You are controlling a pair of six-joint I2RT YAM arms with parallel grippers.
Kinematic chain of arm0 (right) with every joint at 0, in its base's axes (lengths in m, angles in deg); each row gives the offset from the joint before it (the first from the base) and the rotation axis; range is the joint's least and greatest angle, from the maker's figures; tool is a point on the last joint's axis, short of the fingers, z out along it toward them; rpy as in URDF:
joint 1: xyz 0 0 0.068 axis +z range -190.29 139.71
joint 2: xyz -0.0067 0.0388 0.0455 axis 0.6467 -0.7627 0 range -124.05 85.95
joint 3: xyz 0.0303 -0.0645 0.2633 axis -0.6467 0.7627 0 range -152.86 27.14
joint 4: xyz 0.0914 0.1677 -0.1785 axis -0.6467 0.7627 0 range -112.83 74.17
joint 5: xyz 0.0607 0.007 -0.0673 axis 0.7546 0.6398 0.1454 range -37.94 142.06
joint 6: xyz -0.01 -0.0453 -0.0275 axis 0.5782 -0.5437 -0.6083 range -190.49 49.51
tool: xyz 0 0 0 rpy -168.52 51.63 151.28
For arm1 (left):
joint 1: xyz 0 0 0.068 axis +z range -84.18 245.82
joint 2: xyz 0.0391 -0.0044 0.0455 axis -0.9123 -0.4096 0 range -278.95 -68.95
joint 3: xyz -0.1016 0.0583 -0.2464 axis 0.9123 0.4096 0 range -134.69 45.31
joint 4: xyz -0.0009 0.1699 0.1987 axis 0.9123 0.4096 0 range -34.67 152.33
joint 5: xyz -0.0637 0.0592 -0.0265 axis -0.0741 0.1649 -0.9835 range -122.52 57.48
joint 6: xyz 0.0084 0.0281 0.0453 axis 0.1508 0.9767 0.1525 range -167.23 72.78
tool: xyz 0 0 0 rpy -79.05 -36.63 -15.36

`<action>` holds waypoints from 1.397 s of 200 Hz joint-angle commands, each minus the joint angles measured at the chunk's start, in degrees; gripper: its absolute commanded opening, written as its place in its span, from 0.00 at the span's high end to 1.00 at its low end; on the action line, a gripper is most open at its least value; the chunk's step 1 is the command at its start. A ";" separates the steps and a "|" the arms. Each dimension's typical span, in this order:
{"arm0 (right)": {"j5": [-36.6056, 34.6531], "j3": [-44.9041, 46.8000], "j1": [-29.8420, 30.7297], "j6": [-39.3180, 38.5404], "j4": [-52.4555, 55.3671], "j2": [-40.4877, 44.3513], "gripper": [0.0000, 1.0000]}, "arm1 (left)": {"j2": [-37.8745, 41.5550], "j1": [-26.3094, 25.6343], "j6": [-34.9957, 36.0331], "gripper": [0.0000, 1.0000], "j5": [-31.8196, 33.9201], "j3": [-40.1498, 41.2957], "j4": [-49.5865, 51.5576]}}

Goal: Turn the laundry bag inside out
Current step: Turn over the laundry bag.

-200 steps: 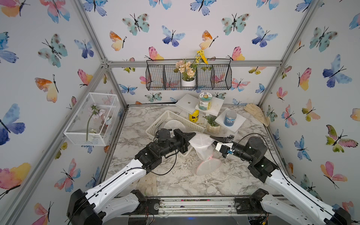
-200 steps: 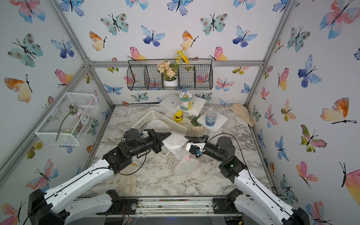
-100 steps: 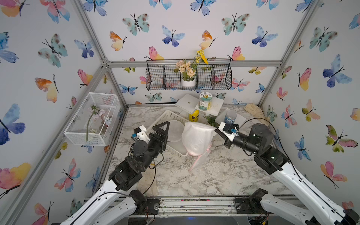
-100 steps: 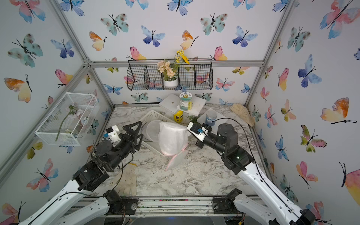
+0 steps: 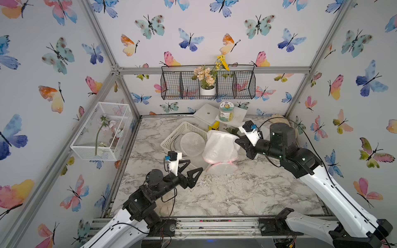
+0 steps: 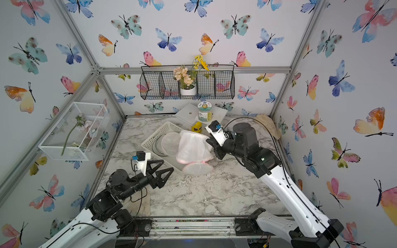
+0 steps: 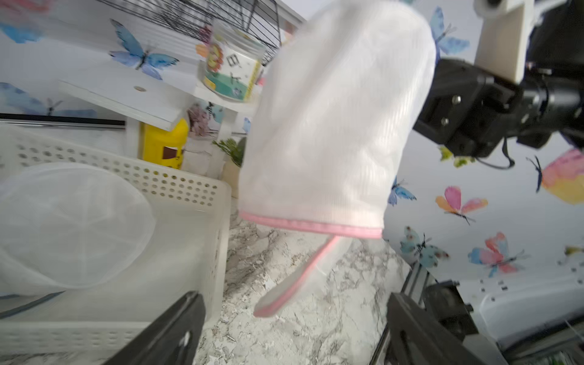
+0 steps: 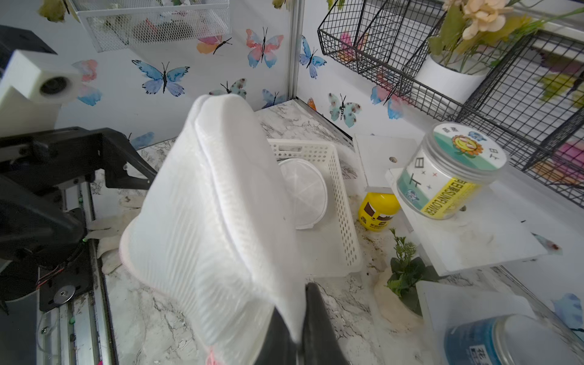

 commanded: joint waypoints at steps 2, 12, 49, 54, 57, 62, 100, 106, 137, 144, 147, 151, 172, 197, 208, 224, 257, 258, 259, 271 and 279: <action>2.55 -1.79 0.19 1.44 0.94 -0.30 0.98 | -6.23 -1.43 6.40 0.02 -13.05 -0.98 -12.75; 2.89 -1.71 0.24 1.12 0.45 -0.36 0.98 | -9.47 -1.94 7.56 0.02 -14.11 -1.90 -14.57; 4.34 -1.17 0.24 -0.23 -1.16 -0.40 0.98 | -17.67 -2.54 10.99 0.00 -13.51 -4.19 -21.18; 4.43 -1.09 0.24 -0.44 -1.22 -0.40 0.98 | -18.33 -2.60 11.53 0.00 -12.85 -4.56 -21.46; 4.48 -1.08 0.22 -0.49 -1.24 -0.43 0.98 | -18.66 -2.65 11.91 0.00 -12.57 -4.70 -21.64; 4.50 -1.08 0.24 -0.74 -1.32 -0.47 0.98 | -19.07 -2.66 12.53 0.00 -12.25 -4.90 -22.04; 5.81 -0.98 0.23 -0.80 -2.96 -0.89 0.98 | -23.89 -2.66 14.89 0.05 -14.33 -7.12 -25.13; 6.01 -0.94 0.24 -0.62 -3.22 -0.98 0.98 | -24.99 -2.65 14.92 0.09 -15.59 -7.78 -25.32; 5.69 -0.73 0.20 0.00 -4.81 -1.33 0.98 | -29.73 -2.79 14.57 0.29 -19.81 -10.01 -26.20; 5.60 -0.73 0.24 0.26 -5.06 -1.33 0.98 | -30.37 -2.78 14.57 0.33 -20.00 -10.19 -26.26; 5.58 -0.73 0.23 0.36 -5.14 -1.33 0.98 | -30.53 -2.83 14.57 0.34 -20.01 -10.25 -26.25; 5.60 -0.73 0.24 0.45 -5.26 -1.38 0.98 | -30.72 -2.83 14.55 0.35 -20.04 -10.21 -26.29; 5.82 -0.56 0.24 0.89 -5.46 -1.43 0.98 | -31.48 -2.86 14.40 0.44 -19.85 -10.18 -26.46; 5.86 -0.25 0.24 1.23 -5.71 -1.26 0.98 | -32.15 -2.88 13.83 0.52 -18.95 -10.19 -26.97; 5.84 -0.20 0.24 1.32 -5.81 -1.16 0.98 | -32.59 -2.83 13.56 0.56 -18.77 -10.21 -27.52; 5.60 -0.20 0.24 1.41 -5.72 -1.14 0.98 | -33.15 -2.88 13.01 0.64 -18.82 -10.46 -28.43; 4.68 0.13 0.22 1.77 -5.15 -0.69 0.98 | -34.36 -2.87 12.49 0.86 -18.75 -11.33 -29.62; 4.52 0.21 0.19 1.84 -5.18 -0.64 0.98 | -34.40 -2.90 12.48 0.87 -18.78 -11.34 -29.64; 4.48 0.27 0.22 1.85 -5.10 -0.68 0.98 | -34.42 -2.87 12.47 0.88 -18.74 -11.34 -29.65; 3.51 0.56 0.24 2.12 -4.60 -0.57 0.98 | -34.44 -2.84 12.12 0.97 -18.79 -11.61 -29.90; 2.83 0.67 0.24 2.30 -3.81 -0.55 0.98 | -34.31 -2.89 11.79 1.00 -19.01 -11.87 -29.86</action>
